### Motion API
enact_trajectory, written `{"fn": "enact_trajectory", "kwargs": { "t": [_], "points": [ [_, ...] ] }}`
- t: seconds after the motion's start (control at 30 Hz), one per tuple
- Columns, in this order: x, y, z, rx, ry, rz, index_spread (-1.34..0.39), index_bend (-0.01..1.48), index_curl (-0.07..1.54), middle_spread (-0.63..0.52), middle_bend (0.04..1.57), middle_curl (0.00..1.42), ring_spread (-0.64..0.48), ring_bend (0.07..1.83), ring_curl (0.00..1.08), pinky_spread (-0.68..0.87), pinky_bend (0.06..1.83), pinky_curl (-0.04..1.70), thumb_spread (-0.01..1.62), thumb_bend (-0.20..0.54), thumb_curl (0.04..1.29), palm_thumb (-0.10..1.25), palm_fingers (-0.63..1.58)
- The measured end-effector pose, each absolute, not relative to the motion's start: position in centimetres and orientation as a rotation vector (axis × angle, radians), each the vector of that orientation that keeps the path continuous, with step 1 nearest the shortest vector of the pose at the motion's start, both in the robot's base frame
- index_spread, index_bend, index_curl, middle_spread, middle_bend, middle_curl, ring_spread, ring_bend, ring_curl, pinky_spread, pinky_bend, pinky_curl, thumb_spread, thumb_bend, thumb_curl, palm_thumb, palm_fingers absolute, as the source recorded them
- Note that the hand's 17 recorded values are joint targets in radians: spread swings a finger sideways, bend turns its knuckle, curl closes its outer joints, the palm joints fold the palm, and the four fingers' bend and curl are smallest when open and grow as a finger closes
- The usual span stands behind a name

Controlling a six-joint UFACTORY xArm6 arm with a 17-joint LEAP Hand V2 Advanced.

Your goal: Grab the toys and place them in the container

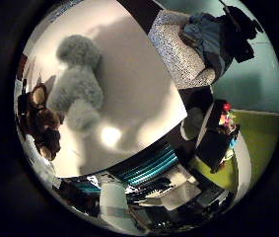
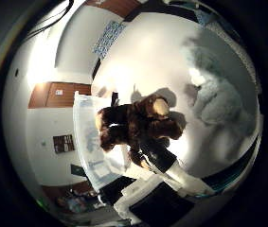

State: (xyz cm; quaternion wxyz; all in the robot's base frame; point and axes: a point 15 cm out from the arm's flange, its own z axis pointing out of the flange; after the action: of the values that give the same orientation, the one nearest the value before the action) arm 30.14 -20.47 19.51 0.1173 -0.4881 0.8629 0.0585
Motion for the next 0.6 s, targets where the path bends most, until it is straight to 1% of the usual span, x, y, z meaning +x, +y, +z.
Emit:
{"fn": "enact_trajectory", "kwargs": {
  "t": [0.23, 0.37, 0.6],
  "points": [
    [30.9, -21.9, 16.4, -1.409, 2.557, 0.186, -0.11, 0.16, 0.26, 0.24, 0.19, 0.31, 0.27, 0.32, 0.26, 0.47, 0.5, 0.3, 1.12, -0.021, 0.34, 0.57, 0.05],
    [30.9, -22.0, 14.7, -1.398, 2.575, 0.236, -0.11, 0.16, 0.26, 0.24, 0.19, 0.31, 0.27, 0.32, 0.26, 0.47, 0.5, 0.3, 1.12, -0.021, 0.34, 0.57, 0.06],
    [31.4, -23.0, 12.7, -1.387, 2.604, 0.23, -0.11, 0.16, 0.27, 0.23, 0.19, 0.31, 0.27, 0.32, 0.26, 0.47, 0.5, 0.3, 1.12, -0.021, 0.34, 0.57, 0.06]
  ]
}}
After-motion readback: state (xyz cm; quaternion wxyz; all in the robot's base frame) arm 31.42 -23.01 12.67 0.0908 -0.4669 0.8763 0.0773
